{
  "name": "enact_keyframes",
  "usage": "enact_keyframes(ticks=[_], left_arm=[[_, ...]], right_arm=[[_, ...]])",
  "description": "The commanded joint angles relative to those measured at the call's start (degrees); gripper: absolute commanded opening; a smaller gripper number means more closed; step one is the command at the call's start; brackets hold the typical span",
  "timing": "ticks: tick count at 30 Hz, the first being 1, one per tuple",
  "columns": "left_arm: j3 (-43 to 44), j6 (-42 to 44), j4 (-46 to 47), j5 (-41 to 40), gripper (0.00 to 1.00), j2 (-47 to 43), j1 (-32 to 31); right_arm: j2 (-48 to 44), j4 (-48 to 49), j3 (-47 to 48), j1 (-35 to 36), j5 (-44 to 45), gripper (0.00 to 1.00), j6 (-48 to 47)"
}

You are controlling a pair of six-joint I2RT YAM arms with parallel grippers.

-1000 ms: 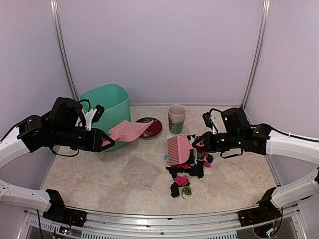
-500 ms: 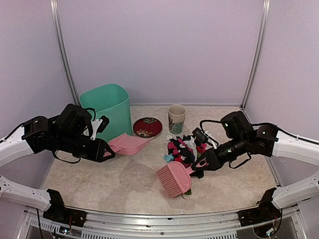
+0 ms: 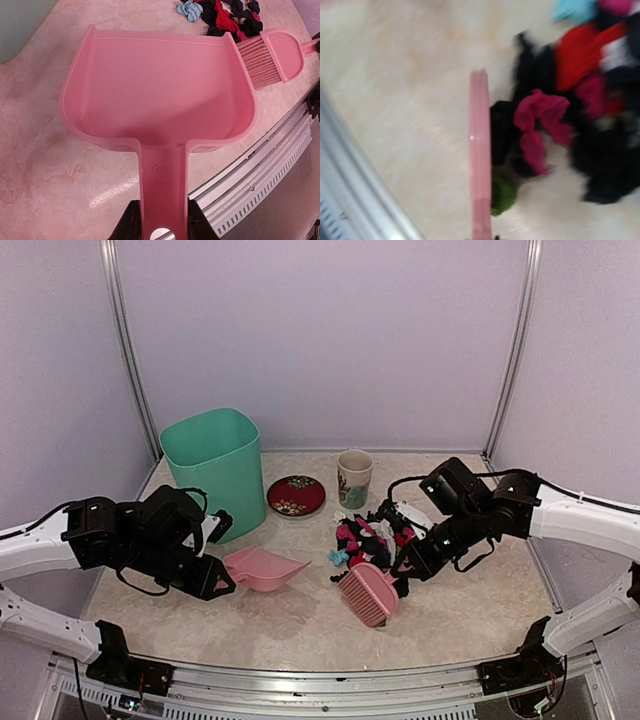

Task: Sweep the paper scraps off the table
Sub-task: Sweep the paper scraps at the center of the board, then sweep the paper scraps into the dustpan.

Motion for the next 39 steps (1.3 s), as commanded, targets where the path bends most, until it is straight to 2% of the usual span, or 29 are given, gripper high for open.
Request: enact_keyframes(ticks=[1,9,13,16,20,23,26,31,39], left_arm=[[-1.89,-1.03,2.79,-2.1,0.0,2.64,-2.99],[-3.34,0.89,7.18,-1.64,0.0,8.8,-5.93],[-3.52,2.19,9.14,-1.19,0.0,11.87,-7.58],[-3.8,3.1,9.75,-1.37,0.0,14.55,-8.59],[-3.93,4.56,11.52,-2.19,0.0,17.2,-9.63],[-4.15,5.89,14.42,-1.93,0.0,18.94,-9.63],[-3.56,7.32,15.97,-2.05,0.0,21.27,-9.69],[-1.39,10.34,17.57,-3.29,0.0,26.19,-9.65],[0.94,14.05,21.16,-5.62,0.0,30.74,-9.63]], right_arm=[[-3.54,-4.56,3.7,0.25,10.31,0.0,-3.24],[-7.53,-4.8,6.4,0.21,11.78,0.0,-2.71],[-9.31,-6.78,8.63,0.24,15.4,0.0,-1.4],[-10.36,-8.63,10.34,0.17,19.98,0.0,0.5],[-10.85,-12.06,11.56,0.08,30.41,0.0,4.03],[-9.32,-17.3,12.62,0.06,40.08,0.0,7.11],[-6.51,-19.87,12.59,0.08,44.44,0.0,9.06],[-2.75,-17.69,10.77,0.07,47.73,0.0,8.04],[4.63,-6.9,9.33,-0.33,51.27,0.0,-1.08]])
